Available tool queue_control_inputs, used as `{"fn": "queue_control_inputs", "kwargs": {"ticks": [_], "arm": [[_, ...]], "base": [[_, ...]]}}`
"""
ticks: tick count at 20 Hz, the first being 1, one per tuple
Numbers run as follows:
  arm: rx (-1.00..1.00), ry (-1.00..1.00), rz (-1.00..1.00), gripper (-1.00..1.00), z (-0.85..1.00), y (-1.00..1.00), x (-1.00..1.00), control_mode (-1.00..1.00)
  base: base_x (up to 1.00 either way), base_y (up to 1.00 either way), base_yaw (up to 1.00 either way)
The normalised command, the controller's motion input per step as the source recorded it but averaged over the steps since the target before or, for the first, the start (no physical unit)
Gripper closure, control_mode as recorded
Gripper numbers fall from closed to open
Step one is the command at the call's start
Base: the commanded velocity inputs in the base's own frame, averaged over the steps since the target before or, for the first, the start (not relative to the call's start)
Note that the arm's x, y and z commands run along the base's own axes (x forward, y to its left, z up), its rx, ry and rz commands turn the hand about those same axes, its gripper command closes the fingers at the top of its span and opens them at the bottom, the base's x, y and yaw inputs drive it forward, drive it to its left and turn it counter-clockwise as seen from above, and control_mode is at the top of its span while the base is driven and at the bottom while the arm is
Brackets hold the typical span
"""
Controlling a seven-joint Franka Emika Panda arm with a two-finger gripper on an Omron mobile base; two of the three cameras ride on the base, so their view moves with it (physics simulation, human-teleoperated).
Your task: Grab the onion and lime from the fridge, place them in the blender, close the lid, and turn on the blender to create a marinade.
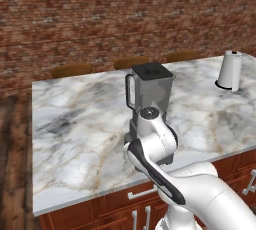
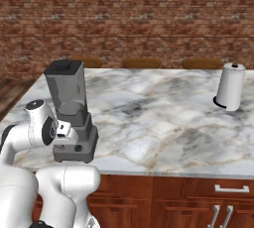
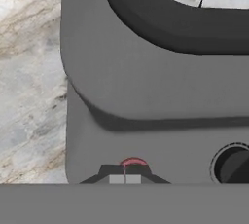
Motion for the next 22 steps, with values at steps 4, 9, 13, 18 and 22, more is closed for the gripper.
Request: {"fn": "queue_control_inputs", "kwargs": {"ticks": [4,9,13,18,22], "arm": [[0.0,0.0,0.0,1.0,-0.08,-0.19,-0.23,-1.0],[0.0,0.0,0.0,1.0,-0.15,-0.1,-0.03,-1.0],[0.0,0.0,0.0,1.0,-0.36,0.0,0.11,-1.0],[0.0,0.0,0.0,1.0,-0.18,0.03,0.42,-1.0],[0.0,0.0,0.0,1.0,-0.19,0.0,0.45,-1.0]], "base": [[0.0,0.0,0.0],[0.0,0.0,0.0],[0.0,0.0,0.0],[0.0,0.0,0.0],[0.0,0.0,0.0]]}}
